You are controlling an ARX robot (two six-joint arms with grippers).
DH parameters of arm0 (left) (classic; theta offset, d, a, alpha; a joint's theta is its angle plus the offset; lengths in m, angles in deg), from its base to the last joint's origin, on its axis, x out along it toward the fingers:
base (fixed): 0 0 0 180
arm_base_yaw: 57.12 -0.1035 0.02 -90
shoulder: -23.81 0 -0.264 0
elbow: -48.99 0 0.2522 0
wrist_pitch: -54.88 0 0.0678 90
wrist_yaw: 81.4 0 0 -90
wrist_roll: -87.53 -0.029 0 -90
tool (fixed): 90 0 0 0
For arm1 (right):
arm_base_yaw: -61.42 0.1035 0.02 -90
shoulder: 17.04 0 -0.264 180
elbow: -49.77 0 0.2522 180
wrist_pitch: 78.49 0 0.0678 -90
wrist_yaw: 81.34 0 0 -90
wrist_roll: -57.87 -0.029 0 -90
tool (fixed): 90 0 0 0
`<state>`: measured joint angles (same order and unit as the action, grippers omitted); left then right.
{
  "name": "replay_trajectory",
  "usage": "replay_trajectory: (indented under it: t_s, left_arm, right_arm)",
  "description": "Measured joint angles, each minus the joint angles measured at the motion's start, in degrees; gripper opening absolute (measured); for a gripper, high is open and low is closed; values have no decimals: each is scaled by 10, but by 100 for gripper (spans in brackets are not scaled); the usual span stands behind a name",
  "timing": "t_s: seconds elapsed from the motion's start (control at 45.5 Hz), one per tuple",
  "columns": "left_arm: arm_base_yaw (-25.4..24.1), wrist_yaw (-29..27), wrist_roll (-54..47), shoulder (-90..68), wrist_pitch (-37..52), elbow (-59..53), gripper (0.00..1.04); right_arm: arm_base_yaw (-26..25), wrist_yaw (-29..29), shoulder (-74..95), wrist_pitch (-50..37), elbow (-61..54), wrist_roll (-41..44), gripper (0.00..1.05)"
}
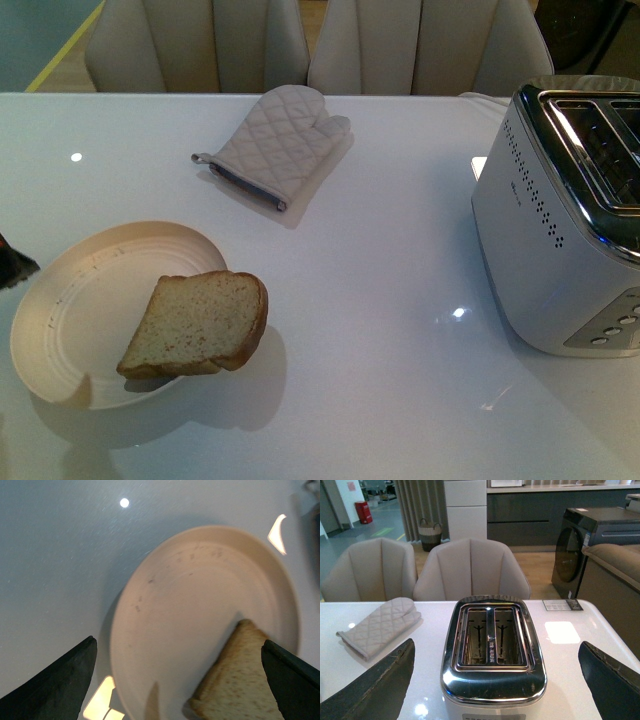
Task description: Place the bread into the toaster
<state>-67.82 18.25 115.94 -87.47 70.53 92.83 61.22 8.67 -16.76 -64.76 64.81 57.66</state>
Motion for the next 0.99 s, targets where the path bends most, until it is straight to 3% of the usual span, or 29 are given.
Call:
replay_trajectory:
  t_s: [0.33,0.396,0.572,0.77,0.99]
  left_arm:
    - [-31,-11,-34,-142,17,43,98]
    - [-30,-15,-37,-154,16,50,94]
    - [-13,-23,-36,-183,17,71,69]
    - [28,-38,-23,-205,14,86,30]
    - [69,-21,10,-207,28,78,6]
  right_arm:
    - [0,0,0,0,0,0,96]
    - [0,0,0,0,0,0,96]
    - [0,0,0,0,0,0,96]
    - [0,0,0,0,0,0,96]
    - [0,0,0,0,0,0,96]
